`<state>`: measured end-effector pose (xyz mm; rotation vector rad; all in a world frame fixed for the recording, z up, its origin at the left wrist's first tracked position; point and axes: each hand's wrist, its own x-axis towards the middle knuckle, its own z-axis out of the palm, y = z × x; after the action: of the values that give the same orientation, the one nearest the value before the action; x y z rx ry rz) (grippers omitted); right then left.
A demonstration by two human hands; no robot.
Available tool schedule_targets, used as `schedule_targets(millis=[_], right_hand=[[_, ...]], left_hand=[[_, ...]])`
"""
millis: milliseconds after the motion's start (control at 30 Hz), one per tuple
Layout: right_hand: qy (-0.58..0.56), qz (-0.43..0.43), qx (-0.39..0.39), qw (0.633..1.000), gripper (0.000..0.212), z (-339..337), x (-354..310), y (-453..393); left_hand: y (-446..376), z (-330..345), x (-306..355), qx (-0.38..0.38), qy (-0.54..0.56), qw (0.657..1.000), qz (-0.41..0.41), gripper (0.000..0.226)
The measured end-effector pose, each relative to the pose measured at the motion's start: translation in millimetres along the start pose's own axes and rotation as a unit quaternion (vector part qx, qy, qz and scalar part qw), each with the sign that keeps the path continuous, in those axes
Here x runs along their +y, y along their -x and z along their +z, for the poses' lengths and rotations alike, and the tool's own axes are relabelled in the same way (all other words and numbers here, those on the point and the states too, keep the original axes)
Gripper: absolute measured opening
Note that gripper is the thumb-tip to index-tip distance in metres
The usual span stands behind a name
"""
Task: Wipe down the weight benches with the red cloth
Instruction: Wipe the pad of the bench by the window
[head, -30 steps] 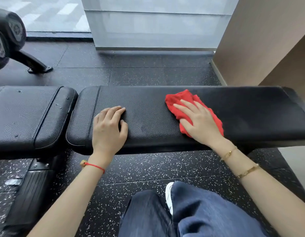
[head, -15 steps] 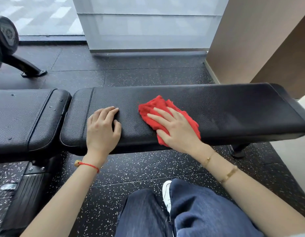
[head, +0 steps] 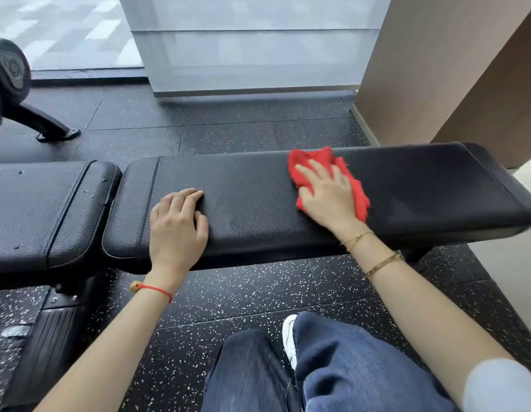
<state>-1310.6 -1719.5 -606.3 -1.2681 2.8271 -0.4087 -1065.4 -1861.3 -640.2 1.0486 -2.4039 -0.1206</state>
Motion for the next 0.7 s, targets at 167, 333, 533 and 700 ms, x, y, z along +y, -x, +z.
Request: schedule_targets(millis=[167, 333, 533, 700], right_hand=[[-0.028, -0.177, -0.061, 0.982, 0.056, 2, -16, 42], [-0.021, -0.103, -0.007, 0.994, 0.052, -7, 38, 41], [-0.002, 0.023, -0.027, 0.999, 0.052, -4, 28, -37], [-0.001, -0.138, -0.052, 0.989, 0.054, 14, -49, -37]], left_hand=[[0, 1, -2, 0.003, 0.009, 1.0, 0.006, 0.047], [0, 1, -3, 0.001, 0.006, 1.0, 0.015, 0.047], [-1, 2, 0, 0.002, -0.007, 1.0, 0.004, 0.045], [-1, 2, -1, 0.001, -0.008, 1.0, 0.004, 0.045]])
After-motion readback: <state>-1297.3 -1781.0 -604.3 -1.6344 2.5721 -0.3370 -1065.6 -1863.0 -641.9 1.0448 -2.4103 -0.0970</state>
